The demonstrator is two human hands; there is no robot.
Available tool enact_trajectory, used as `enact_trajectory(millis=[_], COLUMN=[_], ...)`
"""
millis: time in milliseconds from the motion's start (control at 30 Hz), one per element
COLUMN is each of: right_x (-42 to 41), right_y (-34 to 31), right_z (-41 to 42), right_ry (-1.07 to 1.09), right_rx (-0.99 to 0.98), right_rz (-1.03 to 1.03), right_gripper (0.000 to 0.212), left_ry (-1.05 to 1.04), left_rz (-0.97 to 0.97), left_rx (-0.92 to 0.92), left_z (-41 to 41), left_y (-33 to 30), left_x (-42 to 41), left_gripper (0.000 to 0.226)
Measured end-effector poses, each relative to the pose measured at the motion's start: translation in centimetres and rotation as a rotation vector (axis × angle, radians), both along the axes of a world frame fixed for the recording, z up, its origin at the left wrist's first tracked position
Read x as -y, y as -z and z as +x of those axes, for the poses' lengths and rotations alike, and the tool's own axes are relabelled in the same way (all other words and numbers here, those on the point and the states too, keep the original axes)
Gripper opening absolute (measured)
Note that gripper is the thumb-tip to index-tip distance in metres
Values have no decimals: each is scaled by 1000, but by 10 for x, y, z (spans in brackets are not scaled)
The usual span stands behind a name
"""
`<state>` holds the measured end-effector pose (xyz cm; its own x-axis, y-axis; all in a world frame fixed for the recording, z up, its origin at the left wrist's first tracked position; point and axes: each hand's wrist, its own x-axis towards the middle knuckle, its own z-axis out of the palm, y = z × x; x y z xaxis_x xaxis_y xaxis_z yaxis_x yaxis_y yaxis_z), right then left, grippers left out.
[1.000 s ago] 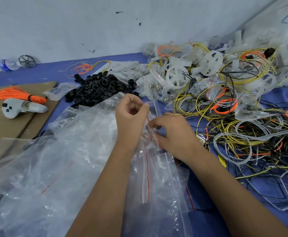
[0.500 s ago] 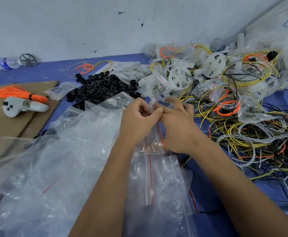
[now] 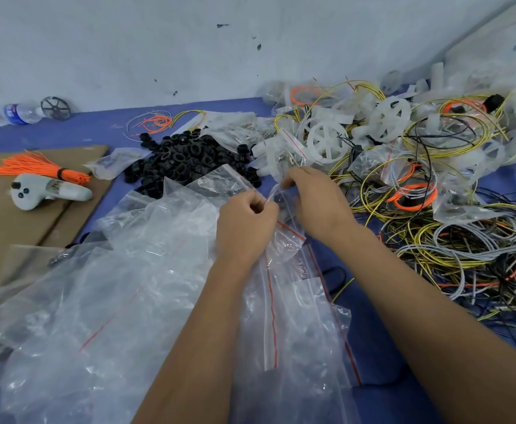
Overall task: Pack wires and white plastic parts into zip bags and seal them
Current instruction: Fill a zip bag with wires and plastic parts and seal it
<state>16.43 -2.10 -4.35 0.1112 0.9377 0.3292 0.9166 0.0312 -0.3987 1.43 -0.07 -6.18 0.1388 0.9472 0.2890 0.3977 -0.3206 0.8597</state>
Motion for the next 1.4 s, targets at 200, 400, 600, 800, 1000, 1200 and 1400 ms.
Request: enact_trajectory(millis=[200,400,600,800,1000,1200,1400], right_x=[-11,11,58,63,61,58,60], right_y=[9,6,-8,-6,-6,2,1], right_z=[-2,6,-4,-12,-15,-24,-21], right_ry=[-76,124,32,-165,-130,-179,-182], right_rx=[38,-12,-544,-165,-563,-1027,-858], right_rz=[-101,85,327,83,184,-62,-25], right_gripper=[72,46,23,19,17,18,23], left_ry=[-45,-40,28,133,113,106,127], left_rz=[-26,-36,91,327,421,535,635], left_rx=[39,21,102,168,145,121,139], left_z=[0,1,2,10,15,25,30], left_y=[1,1,-7,-18,-20,-21,-25], left_x=[-2,0,4,15,23,27,35], left_gripper=[35,29,29,46,38,22,22])
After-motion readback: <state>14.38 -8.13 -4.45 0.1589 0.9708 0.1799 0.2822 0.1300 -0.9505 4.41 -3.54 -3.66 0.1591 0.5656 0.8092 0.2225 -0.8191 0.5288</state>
